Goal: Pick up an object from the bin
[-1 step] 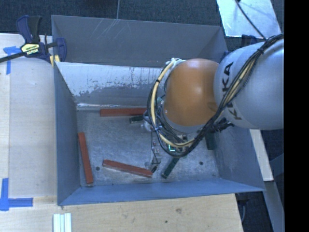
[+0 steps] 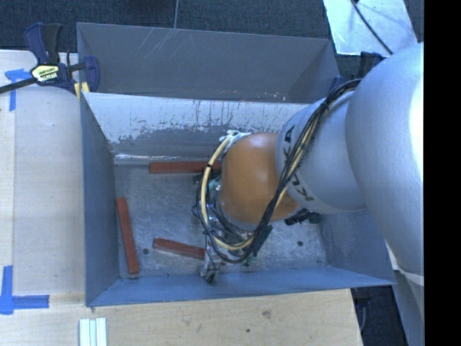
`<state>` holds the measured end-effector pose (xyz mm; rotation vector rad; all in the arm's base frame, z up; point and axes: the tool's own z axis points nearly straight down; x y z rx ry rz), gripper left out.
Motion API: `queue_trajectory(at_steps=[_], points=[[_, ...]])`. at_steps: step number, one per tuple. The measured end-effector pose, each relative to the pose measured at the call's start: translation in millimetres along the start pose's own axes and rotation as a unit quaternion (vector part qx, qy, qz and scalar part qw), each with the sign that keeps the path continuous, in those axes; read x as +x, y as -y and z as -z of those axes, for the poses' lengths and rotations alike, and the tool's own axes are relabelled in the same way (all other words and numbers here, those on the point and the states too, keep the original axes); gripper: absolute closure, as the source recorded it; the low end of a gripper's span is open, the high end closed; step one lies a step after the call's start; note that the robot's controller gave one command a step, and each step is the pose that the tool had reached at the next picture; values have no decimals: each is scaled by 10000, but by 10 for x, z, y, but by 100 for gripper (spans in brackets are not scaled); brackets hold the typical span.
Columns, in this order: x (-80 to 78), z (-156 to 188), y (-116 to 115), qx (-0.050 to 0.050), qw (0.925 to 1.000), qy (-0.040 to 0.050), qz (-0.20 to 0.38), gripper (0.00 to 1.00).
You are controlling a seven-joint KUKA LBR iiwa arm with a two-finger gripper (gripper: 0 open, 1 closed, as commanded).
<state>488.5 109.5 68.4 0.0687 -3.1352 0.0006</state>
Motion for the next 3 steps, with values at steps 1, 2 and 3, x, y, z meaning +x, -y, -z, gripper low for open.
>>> queue_trajectory(at_steps=[1, 2, 3], points=[[-26, 48, 6, -6, 10000, 44, -13, 100], [-68, 992, -34, -9, 10000, 76, 24, 100], [-486, 1845, -13, -9, 9999, 98, 60, 100]])
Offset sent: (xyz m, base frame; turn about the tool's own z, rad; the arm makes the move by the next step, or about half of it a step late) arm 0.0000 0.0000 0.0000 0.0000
